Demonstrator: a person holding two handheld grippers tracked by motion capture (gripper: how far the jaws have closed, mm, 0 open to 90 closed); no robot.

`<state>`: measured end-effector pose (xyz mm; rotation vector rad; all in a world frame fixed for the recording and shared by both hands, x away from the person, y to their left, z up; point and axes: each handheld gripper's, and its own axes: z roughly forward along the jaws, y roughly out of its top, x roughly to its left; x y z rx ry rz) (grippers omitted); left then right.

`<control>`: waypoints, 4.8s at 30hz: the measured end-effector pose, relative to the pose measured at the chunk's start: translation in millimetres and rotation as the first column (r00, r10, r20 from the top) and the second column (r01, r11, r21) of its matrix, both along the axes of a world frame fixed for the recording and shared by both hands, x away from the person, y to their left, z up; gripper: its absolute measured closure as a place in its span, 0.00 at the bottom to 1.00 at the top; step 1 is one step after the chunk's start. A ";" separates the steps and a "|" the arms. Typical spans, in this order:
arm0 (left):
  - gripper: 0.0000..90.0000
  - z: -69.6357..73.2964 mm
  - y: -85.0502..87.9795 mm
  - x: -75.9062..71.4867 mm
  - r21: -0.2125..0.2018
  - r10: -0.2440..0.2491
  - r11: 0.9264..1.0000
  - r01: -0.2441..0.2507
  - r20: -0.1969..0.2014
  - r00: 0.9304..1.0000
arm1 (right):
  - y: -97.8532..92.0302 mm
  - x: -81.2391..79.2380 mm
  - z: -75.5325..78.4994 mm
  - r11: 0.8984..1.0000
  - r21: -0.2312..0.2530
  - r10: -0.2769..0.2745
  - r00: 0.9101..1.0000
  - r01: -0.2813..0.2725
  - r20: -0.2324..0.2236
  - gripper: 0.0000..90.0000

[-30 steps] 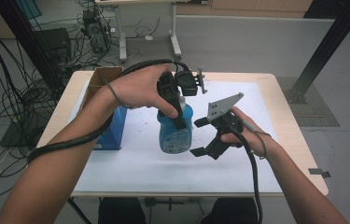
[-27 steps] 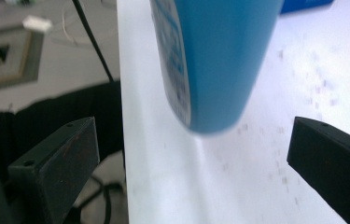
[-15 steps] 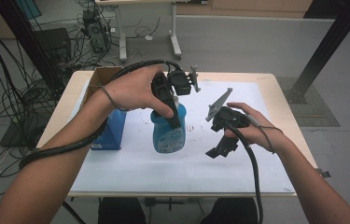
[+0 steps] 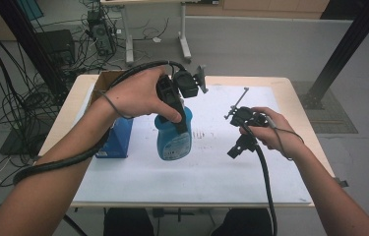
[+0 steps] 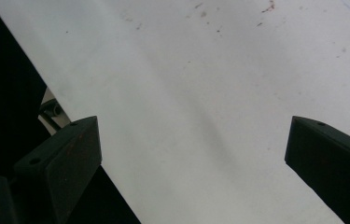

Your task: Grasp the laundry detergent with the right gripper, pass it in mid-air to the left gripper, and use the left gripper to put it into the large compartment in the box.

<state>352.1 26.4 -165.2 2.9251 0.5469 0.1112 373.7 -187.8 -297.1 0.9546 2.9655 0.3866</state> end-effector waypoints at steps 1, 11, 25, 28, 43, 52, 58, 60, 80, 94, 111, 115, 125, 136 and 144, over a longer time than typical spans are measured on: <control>0.42 0.3 1.1 0.4 0.000 0.006 1.000 -0.006 -0.001 1.000 | 0.1 0.1 0.1 1.000 0.000 -0.012 1.000 0.012 0.008 0.04; 0.42 17.0 9.8 5.3 -0.024 0.092 0.995 -0.092 0.014 0.996 | 0.9 3.7 -4.7 0.998 -0.034 -0.043 0.998 0.045 0.036 0.04; 0.42 56.3 23.9 20.6 -0.042 0.249 0.968 -0.247 0.042 0.968 | 6.9 2.9 -8.9 0.998 -0.044 -0.035 0.998 0.037 0.052 0.04; 0.42 67.6 28.6 24.6 -0.049 0.286 0.958 -0.284 0.055 0.957 | 8.5 3.7 -10.0 0.998 -0.053 -0.032 0.998 0.035 0.052 0.04; 0.42 127.5 63.5 42.7 -0.084 0.467 0.884 -0.461 0.087 0.880 | 11.0 5.9 -13.8 0.996 -0.065 -0.050 0.997 0.053 0.053 0.04; 0.42 159.5 94.7 53.4 -0.106 0.565 0.824 -0.556 0.086 0.821 | 13.1 6.6 -15.9 0.997 -0.058 -0.057 0.997 0.060 0.059 0.04; 0.42 179.1 115.1 59.6 -0.134 0.638 0.769 -0.625 0.098 0.764 | 15.1 6.8 -16.5 0.996 -0.055 -0.061 0.996 0.064 0.060 0.04; 0.42 183.6 121.6 62.0 -0.143 0.661 0.749 -0.647 0.101 0.743 | 15.3 6.8 -16.9 0.996 -0.055 -0.061 0.997 0.064 0.057 0.05; 0.42 162.8 161.8 86.7 -0.143 0.814 0.581 -0.802 0.073 0.576 | 14.7 5.7 -14.9 0.997 -0.039 -0.064 0.996 0.066 0.070 0.05; 0.42 116.8 169.3 95.3 -0.099 0.840 0.543 -0.834 0.045 0.541 | 17.3 3.2 -14.3 0.998 -0.029 -0.054 0.996 0.056 0.074 0.05; 0.42 62.3 185.4 102.0 -0.060 0.866 0.500 -0.864 0.017 0.500 | 18.8 1.0 -13.6 0.998 -0.025 -0.055 0.995 0.057 0.079 0.06; 0.42 49.3 187.7 103.0 -0.049 0.873 0.488 -0.871 0.019 0.488 | 19.7 0.3 -13.6 0.998 -0.026 -0.048 0.996 0.051 0.081 0.06; 0.42 21.0 188.7 105.4 -0.022 0.879 0.476 -0.879 0.016 0.476 | 21.0 0.3 -14.4 0.998 -0.024 -0.050 0.996 0.052 0.079 0.06; 0.42 -7.1 189.6 107.5 -0.011 0.891 0.453 -0.891 0.006 0.453 | 21.5 -0.2 -15.5 0.999 -0.021 -0.045 0.996 0.046 0.078 0.06; 0.42 -20.9 192.0 108.3 -0.018 0.897 0.442 -0.897 0.002 0.442 | 19.7 -0.7 -16.0 0.999 -0.013 -0.050 0.996 0.051 0.077 0.07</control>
